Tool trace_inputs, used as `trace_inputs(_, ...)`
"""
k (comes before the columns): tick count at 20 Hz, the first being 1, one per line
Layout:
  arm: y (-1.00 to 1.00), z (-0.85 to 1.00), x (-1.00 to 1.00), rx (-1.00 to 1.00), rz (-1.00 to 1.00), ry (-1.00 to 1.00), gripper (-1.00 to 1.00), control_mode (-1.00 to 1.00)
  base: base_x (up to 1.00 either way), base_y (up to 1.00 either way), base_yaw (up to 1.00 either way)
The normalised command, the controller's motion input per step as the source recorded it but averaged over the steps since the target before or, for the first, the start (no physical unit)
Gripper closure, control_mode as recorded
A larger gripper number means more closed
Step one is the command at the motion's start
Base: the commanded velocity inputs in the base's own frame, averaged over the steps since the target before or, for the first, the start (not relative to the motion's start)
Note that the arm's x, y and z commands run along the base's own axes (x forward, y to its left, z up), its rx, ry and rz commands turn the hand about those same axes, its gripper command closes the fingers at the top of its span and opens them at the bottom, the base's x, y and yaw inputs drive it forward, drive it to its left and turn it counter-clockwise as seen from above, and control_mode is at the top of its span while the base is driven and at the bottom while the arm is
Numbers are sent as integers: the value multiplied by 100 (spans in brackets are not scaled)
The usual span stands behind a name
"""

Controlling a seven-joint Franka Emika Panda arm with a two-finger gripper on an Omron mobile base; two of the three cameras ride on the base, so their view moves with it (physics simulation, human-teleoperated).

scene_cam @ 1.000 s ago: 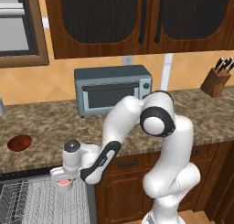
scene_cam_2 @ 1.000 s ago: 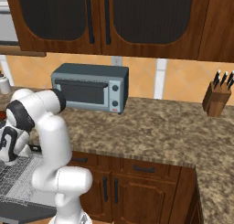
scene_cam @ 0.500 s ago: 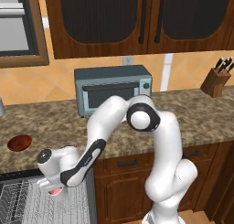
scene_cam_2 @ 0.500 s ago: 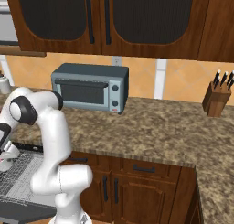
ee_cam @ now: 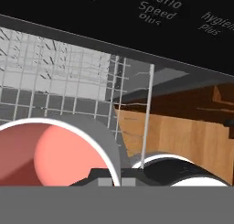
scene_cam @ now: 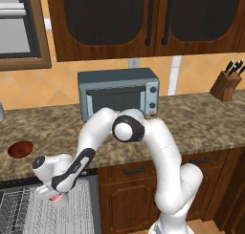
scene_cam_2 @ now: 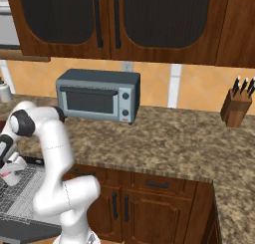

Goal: Pick up the cup and bowl from the counter, place them in the dishwasher, and close the dishwasher door.

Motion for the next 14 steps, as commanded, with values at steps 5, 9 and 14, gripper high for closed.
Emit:
trace_inputs(5, 1, -86, 27, -1, 1, 0, 100, -100, 0, 0, 0)
trace_inputs(9, 7, -79, 16, 0, 4, 0, 100, -100, 0, 0, 0)
trace_inputs(14, 15, -60, 45, -1, 3, 0, 100, -100, 0, 0, 0)
